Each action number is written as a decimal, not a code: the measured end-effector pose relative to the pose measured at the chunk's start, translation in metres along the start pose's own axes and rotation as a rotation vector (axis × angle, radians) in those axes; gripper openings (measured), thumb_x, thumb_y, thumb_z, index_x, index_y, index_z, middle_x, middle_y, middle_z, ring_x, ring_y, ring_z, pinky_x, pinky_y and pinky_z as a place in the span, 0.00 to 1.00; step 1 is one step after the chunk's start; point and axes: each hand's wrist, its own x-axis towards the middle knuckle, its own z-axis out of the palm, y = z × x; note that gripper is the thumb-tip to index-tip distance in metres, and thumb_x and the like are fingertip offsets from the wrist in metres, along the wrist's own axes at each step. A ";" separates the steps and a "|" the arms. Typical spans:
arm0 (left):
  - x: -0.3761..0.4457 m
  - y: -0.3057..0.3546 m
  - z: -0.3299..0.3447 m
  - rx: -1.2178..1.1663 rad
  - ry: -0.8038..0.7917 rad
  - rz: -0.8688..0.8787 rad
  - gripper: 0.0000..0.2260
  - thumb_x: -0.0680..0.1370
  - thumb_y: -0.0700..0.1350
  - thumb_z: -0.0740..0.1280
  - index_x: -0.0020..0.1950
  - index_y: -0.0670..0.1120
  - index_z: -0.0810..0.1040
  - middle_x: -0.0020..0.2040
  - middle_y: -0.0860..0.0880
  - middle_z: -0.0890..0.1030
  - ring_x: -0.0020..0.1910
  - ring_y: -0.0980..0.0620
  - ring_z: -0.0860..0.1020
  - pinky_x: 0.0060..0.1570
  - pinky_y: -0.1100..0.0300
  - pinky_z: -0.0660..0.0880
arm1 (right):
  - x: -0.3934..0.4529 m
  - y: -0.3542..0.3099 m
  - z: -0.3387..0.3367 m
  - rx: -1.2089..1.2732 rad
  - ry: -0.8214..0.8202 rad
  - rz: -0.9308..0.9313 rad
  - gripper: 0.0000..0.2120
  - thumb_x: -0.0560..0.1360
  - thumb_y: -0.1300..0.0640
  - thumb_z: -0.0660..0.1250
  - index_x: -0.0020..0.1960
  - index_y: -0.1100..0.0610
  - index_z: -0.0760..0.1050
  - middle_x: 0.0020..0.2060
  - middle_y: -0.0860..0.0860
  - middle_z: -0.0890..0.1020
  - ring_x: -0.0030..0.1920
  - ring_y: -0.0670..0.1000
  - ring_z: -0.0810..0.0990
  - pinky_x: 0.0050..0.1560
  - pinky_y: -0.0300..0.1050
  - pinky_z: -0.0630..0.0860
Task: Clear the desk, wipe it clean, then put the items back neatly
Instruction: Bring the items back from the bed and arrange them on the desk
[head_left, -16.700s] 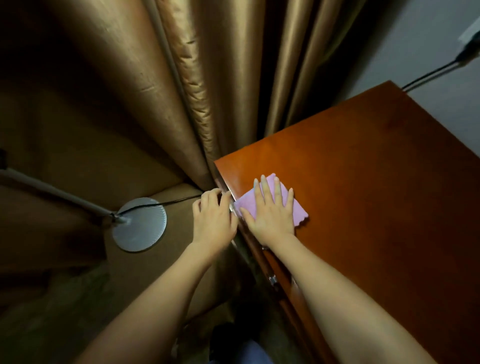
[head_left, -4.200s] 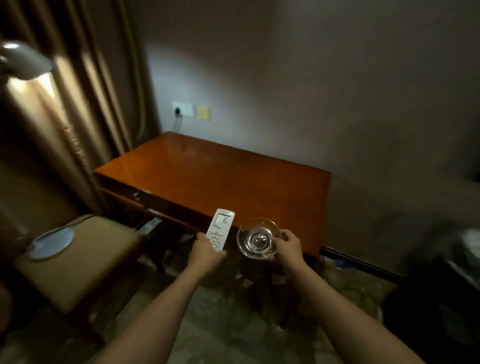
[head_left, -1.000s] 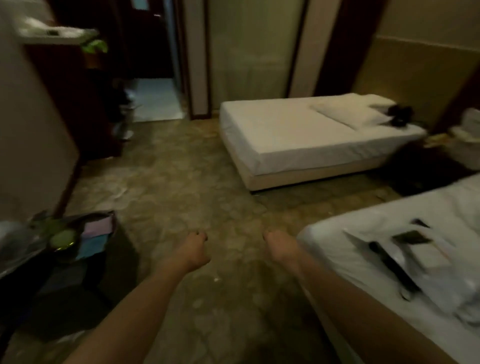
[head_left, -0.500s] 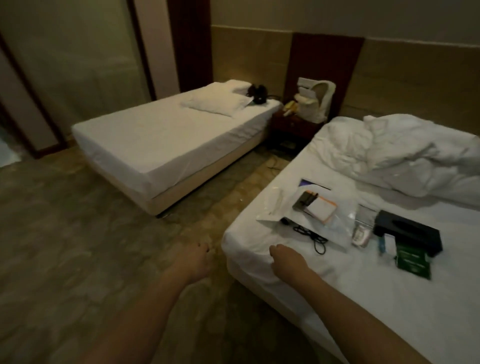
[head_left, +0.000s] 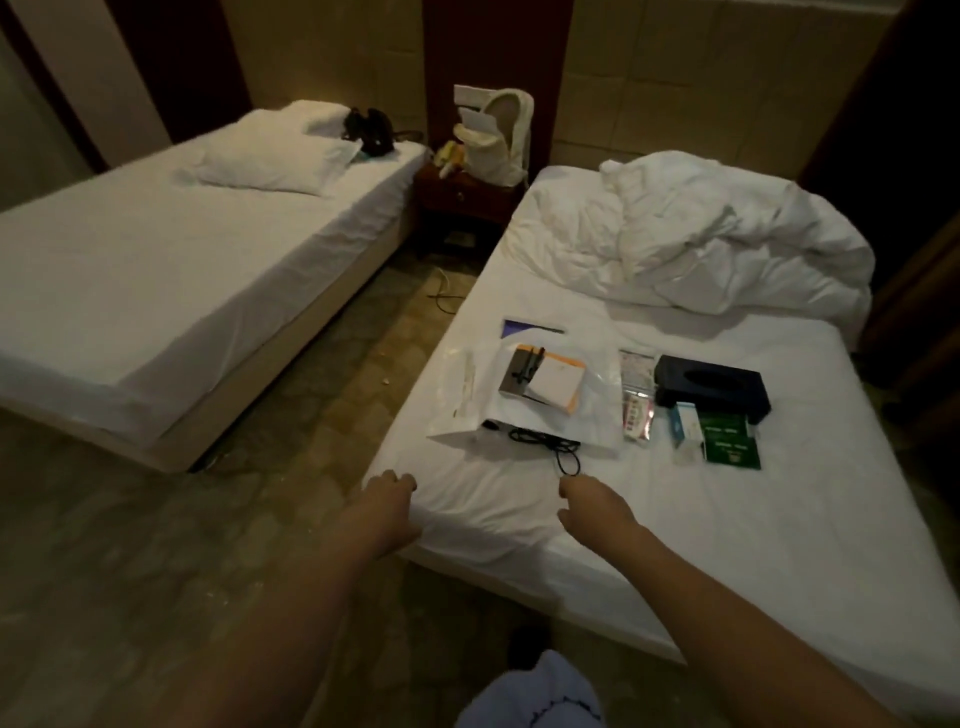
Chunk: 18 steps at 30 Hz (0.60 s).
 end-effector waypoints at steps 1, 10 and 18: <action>0.016 0.005 -0.001 -0.014 -0.006 0.002 0.25 0.75 0.51 0.66 0.71 0.49 0.65 0.67 0.46 0.69 0.64 0.46 0.71 0.60 0.55 0.72 | 0.010 0.008 -0.002 0.020 0.002 0.024 0.13 0.80 0.58 0.58 0.62 0.61 0.70 0.61 0.56 0.74 0.59 0.55 0.74 0.56 0.45 0.71; 0.194 0.074 -0.039 -0.276 -0.023 -0.035 0.26 0.74 0.52 0.69 0.68 0.44 0.68 0.64 0.43 0.71 0.62 0.46 0.71 0.60 0.56 0.71 | 0.150 0.090 -0.032 0.253 -0.050 0.228 0.13 0.79 0.57 0.60 0.61 0.60 0.71 0.60 0.57 0.76 0.58 0.55 0.76 0.52 0.43 0.71; 0.319 0.134 -0.053 -0.518 -0.078 -0.141 0.29 0.74 0.51 0.70 0.70 0.40 0.67 0.65 0.39 0.72 0.63 0.43 0.72 0.59 0.54 0.70 | 0.247 0.148 -0.061 0.421 -0.050 0.390 0.15 0.78 0.56 0.64 0.62 0.62 0.71 0.60 0.60 0.76 0.60 0.57 0.74 0.55 0.45 0.71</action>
